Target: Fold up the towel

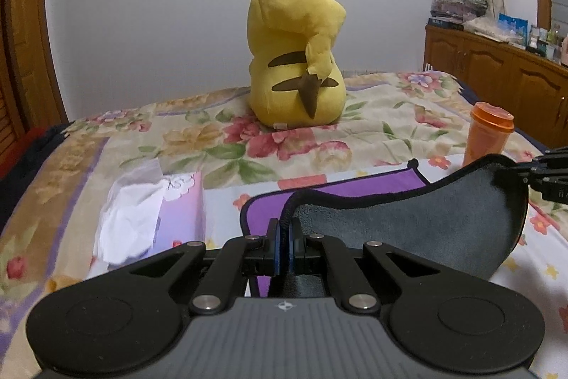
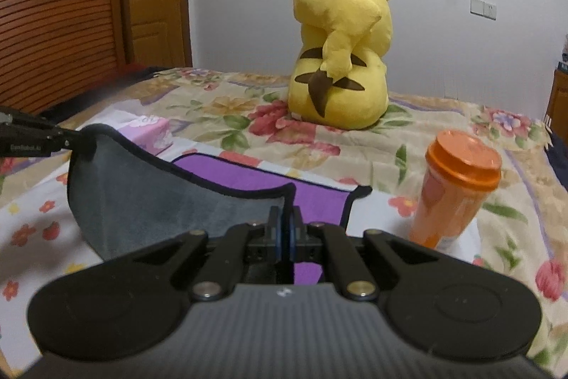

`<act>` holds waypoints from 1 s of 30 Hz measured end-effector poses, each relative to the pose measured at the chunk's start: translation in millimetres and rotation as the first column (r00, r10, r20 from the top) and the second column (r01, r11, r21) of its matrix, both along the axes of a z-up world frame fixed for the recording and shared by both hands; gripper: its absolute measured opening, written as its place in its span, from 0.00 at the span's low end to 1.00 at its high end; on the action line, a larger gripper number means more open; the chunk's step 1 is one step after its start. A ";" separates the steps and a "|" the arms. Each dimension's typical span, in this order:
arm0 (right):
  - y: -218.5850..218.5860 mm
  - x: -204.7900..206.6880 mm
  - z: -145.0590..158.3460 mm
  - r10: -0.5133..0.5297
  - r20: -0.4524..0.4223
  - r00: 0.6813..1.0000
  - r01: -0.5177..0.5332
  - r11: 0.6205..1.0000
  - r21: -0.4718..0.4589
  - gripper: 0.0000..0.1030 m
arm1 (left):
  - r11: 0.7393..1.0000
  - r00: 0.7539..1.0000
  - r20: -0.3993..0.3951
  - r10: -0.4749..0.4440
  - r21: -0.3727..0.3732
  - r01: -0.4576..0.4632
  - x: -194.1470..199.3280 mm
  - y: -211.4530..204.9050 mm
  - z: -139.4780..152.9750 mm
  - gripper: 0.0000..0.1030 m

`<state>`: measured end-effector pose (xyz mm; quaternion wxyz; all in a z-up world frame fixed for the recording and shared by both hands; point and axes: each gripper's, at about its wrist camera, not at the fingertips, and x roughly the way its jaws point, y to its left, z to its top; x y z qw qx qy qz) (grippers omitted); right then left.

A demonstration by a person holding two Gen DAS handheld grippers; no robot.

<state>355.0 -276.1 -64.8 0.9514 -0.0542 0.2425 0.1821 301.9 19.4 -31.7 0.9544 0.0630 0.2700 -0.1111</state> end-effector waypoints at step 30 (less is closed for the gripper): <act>16.1 94.2 -28.2 -0.096 0.055 0.994 0.101 0.990 -0.097 0.05 | 0.995 0.996 0.000 0.092 0.042 -0.092 111.4 -10.2 -26.1 0.07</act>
